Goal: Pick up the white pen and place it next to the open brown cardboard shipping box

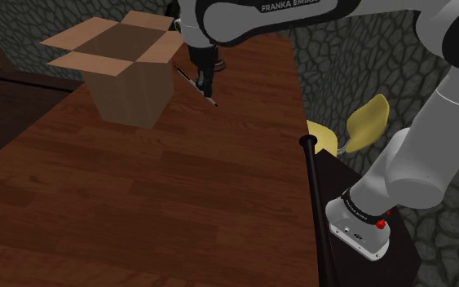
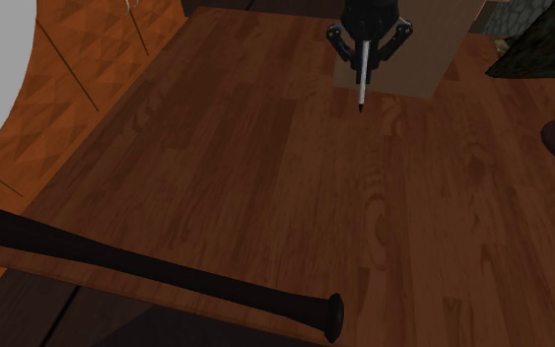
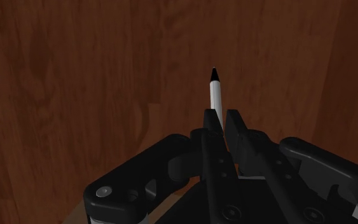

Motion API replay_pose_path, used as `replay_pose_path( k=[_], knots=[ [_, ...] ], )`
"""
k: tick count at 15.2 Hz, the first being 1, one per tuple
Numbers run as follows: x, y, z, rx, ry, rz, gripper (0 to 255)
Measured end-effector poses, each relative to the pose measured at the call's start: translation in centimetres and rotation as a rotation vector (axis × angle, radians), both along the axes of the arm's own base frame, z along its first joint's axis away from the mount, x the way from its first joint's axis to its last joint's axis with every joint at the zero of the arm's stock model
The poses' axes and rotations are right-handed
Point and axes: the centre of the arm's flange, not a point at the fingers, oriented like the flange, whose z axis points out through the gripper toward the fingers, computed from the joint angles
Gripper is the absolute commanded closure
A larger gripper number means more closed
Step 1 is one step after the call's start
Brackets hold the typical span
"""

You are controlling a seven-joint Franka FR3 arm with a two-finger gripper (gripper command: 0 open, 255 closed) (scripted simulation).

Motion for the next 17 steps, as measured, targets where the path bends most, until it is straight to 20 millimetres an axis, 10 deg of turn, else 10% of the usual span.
replay_pose_path(
  k=[17],
  knots=[
    [0.0,0.0,-9.0,0.000,0.000,0.000,255]
  ],
)
